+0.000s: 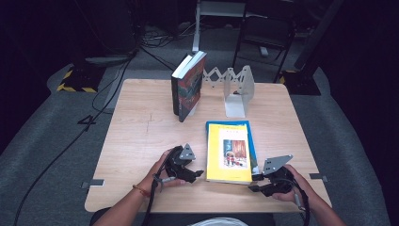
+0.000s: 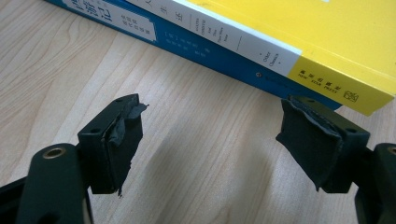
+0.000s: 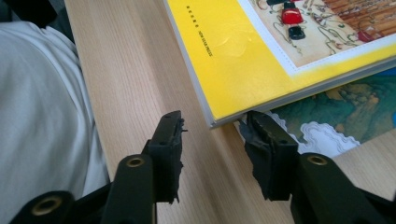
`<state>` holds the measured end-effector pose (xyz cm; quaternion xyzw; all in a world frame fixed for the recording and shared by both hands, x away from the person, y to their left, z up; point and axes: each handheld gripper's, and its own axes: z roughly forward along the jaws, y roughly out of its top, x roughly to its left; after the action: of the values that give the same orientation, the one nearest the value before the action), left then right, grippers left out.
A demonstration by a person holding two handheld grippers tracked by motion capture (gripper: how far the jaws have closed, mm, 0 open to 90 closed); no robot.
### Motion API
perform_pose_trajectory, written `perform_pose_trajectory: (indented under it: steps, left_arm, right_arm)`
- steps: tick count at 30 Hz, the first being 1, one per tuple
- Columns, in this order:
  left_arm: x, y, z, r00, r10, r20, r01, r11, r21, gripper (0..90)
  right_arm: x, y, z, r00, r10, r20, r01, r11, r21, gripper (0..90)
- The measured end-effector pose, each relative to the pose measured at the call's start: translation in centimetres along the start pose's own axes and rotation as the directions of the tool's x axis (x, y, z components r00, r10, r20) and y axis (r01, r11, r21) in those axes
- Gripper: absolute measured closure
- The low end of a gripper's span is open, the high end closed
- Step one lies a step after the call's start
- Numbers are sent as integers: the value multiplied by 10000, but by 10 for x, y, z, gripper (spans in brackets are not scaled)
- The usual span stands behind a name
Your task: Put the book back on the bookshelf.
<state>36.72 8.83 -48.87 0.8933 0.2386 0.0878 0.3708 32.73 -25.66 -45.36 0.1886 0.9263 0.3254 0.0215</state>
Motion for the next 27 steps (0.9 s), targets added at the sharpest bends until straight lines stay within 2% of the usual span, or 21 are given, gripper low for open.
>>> perform_pose_trajectory:
  steps: [4,6,8,9,14,17,19,27]
  left_arm:
    - [0,0,0,10000,-45,-31,45,10000,-22,214]
    - [0,0,0,10000,-53,-15,53,10000,-20,214]
    - [-1,0,0,10000,-27,21,27,10000,-15,214]
    - [-1,0,0,10000,-27,21,27,10000,-15,214]
    - [-2,0,1,10000,55,47,-56,10000,64,213]
    - [-2,0,1,10000,56,53,-57,10000,59,213]
    - [-2,0,2,9999,86,53,-87,9999,109,213]
    - [-1,1,2,10000,88,8,-88,9999,98,212]
  right_arm:
    - [0,2,1,9997,98,-239,-102,9998,-176,494]
    - [-2,3,1,9987,386,-328,-399,9984,-410,437]
    - [-4,4,0,9967,720,-371,-741,9955,-585,422]
    - [-4,4,0,9967,720,-371,-741,9955,-585,422]
    - [-16,9,-2,9813,1677,-948,-1785,9765,-1205,384]
    - [-20,10,-2,9773,1825,-1079,-1960,9717,-1318,380]
    - [-25,11,0,9697,2120,-1216,-2285,9629,-1434,363]
    - [-32,16,7,9614,2308,-1496,-2507,9591,-1314,349]
